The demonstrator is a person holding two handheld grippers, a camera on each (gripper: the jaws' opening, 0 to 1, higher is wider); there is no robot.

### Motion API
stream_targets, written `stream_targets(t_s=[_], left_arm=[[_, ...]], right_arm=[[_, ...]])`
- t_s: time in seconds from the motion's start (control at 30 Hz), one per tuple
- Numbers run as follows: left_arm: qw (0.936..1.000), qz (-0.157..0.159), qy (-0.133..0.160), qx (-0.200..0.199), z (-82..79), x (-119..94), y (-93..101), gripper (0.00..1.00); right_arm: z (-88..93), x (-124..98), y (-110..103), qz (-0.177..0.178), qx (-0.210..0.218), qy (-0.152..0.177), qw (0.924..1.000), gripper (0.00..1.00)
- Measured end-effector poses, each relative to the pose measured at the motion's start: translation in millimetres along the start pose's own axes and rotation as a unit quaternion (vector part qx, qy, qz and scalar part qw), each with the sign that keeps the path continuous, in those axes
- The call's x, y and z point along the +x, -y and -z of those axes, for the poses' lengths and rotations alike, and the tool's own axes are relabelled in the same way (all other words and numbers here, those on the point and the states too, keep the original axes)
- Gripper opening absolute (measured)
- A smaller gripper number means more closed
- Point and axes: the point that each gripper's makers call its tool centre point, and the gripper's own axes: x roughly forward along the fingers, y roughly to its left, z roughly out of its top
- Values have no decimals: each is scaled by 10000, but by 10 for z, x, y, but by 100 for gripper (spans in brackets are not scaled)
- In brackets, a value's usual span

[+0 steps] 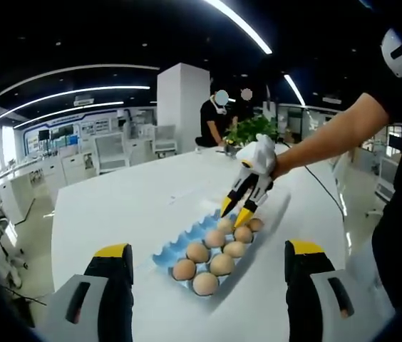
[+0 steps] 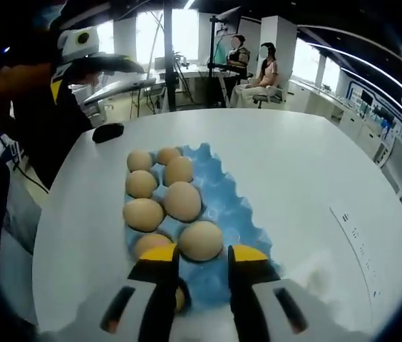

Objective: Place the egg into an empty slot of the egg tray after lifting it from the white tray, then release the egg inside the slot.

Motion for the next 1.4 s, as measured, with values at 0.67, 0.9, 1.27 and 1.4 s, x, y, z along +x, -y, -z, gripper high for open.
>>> stream_targets(t_s=[0.67,0.9,1.27,1.4], left_arm=[[9997,235,-4,114,-97,229,138,90],[9994,306,-13,129,-102,294,183,90],[9991,388,-30,168,-144,406,227,90],[9990,410,-43,170,-147,444,235,90]], right_arm=[[530,-578,223,540,492,9,9973,28],[755,-797,324,755,716,-13,9946,29],[1126,-1211,545,1210,1097,22,9866,29],[1224,-1327,589,1342,1242,35,9831,29]])
